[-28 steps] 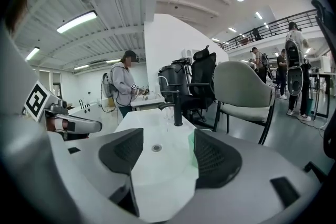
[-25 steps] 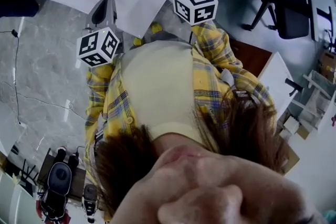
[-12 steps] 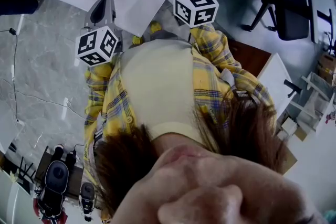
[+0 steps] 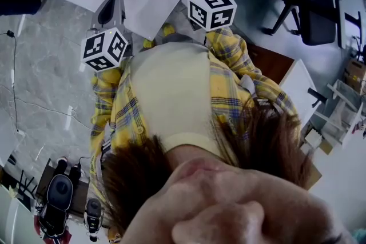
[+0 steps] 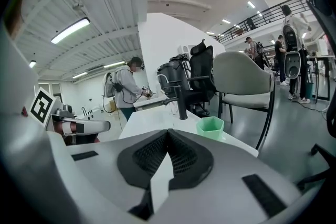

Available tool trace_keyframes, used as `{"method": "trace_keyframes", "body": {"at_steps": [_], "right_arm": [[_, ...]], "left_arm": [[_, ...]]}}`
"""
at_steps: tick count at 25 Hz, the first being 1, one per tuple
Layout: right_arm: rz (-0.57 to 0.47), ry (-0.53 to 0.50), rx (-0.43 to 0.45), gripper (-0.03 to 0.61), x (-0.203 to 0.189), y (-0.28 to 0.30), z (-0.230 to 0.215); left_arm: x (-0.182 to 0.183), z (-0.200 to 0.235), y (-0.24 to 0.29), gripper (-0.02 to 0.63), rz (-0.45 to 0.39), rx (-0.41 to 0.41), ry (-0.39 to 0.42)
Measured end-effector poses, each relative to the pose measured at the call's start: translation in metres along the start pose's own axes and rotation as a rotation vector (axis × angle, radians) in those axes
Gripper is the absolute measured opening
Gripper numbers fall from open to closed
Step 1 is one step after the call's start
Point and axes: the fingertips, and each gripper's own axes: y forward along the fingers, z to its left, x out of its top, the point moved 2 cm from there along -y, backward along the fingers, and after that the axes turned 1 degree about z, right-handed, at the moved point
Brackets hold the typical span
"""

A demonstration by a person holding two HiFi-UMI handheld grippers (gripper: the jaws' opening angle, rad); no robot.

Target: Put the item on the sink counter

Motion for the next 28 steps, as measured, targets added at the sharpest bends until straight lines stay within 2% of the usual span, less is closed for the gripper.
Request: {"method": "trace_keyframes", "body": {"at_steps": [28], "right_arm": [[0.016, -0.052, 0.004, 0.012, 0.006, 0.012, -0.004]], "left_arm": [[-0.001, 0.006, 0.005, 0.006, 0.005, 0.020, -0.017]]}}
